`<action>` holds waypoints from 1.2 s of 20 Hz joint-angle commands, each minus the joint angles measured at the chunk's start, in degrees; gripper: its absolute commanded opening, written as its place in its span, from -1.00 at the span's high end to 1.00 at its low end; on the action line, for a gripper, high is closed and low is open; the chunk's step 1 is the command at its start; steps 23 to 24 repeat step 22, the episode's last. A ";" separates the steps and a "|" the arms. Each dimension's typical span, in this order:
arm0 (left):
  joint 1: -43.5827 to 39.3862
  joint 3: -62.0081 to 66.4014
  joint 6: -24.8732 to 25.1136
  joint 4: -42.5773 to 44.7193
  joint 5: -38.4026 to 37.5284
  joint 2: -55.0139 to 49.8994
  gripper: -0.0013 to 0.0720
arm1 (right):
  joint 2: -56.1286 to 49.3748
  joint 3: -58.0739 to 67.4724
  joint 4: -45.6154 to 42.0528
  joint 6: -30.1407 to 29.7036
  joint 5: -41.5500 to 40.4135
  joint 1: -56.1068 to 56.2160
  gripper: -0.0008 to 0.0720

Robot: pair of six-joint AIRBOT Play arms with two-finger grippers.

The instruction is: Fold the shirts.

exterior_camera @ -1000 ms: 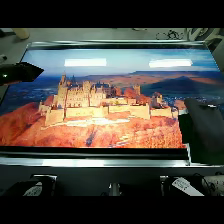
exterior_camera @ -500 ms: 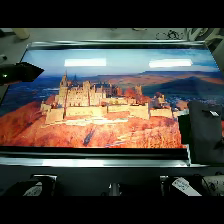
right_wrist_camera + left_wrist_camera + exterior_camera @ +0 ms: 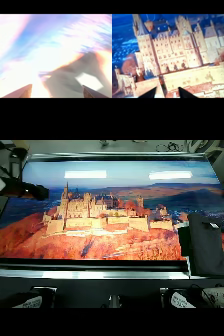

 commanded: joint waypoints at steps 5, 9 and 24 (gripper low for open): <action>-4.98 -13.40 -9.86 3.96 1.42 0.87 -0.90 | -14.53 3.04 -1.84 6.69 16.96 27.02 -0.86; -4.87 -14.78 -10.03 4.66 2.51 1.75 -0.90 | -15.15 3.04 -3.45 6.60 18.97 27.02 -0.87; -4.90 -14.80 -10.03 4.61 2.54 1.29 -0.90 | -15.12 3.04 -3.41 6.62 18.58 27.02 -0.86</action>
